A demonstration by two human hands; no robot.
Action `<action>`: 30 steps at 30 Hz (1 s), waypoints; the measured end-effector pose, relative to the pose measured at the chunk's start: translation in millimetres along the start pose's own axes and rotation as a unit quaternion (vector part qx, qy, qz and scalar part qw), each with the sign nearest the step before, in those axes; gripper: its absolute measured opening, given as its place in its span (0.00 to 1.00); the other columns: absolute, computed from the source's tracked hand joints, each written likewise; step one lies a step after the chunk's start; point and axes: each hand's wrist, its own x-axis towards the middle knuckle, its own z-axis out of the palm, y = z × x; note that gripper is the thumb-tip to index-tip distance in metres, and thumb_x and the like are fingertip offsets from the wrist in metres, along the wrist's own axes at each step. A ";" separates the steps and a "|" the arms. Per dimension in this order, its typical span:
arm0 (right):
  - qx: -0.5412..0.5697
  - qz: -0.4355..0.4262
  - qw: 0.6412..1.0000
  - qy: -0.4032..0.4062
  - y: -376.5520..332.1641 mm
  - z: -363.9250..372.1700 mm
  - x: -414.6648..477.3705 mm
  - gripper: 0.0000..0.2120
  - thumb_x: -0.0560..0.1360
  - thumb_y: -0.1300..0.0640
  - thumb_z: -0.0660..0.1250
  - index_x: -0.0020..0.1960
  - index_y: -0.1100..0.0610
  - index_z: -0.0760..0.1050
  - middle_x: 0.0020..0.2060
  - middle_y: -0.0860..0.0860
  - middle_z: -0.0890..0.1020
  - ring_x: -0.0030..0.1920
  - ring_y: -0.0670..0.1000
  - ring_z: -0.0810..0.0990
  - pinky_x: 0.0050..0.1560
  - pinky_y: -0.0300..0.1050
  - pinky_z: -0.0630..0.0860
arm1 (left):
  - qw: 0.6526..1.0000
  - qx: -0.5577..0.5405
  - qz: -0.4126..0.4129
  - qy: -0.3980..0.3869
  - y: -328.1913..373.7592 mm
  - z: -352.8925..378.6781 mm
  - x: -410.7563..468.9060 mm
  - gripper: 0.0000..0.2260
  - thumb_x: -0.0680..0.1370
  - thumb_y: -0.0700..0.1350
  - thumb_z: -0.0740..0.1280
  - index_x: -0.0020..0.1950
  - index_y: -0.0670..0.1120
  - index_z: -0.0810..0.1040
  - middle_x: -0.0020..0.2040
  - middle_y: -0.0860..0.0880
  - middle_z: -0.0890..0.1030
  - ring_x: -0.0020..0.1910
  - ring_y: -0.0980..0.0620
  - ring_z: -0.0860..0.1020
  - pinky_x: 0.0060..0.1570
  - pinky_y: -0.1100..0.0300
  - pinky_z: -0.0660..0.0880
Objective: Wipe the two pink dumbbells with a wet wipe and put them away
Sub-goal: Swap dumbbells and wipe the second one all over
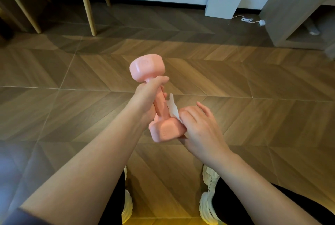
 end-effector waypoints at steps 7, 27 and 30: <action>0.019 -0.014 0.998 -0.065 -0.3 -3.6 1.8 0.24 0.56 0.53 0.81 0.48 0.57 0.76 0.42 0.50 0.77 0.43 0.52 0.76 0.44 0.44 0.70 | 0.997 -0.008 -0.003 -0.080 -0.1 11.8 -3.3 0.11 0.78 0.43 0.69 0.38 0.47 0.71 0.26 0.51 0.68 0.23 0.55 0.65 0.26 0.63 0.65; 0.055 0.062 0.995 -0.063 -3.7 -4.5 3.4 0.25 0.64 0.39 0.78 0.47 0.54 0.72 0.39 0.43 0.70 0.44 0.49 0.73 0.41 0.40 0.56 | 0.997 -0.027 -0.029 -0.059 -3.6 12.9 -0.3 0.11 0.78 0.48 0.67 0.41 0.45 0.71 0.31 0.49 0.72 0.28 0.51 0.69 0.30 0.59 0.67; 0.031 0.058 0.998 0.024 -2.9 -8.9 2.3 0.26 0.61 0.40 0.80 0.42 0.54 0.70 0.37 0.46 0.75 0.41 0.46 0.69 0.42 0.38 0.55 | 0.998 -0.005 -0.025 -0.053 -6.2 10.7 3.1 0.11 0.70 0.49 0.73 0.40 0.45 0.74 0.35 0.47 0.74 0.35 0.47 0.72 0.43 0.52 0.71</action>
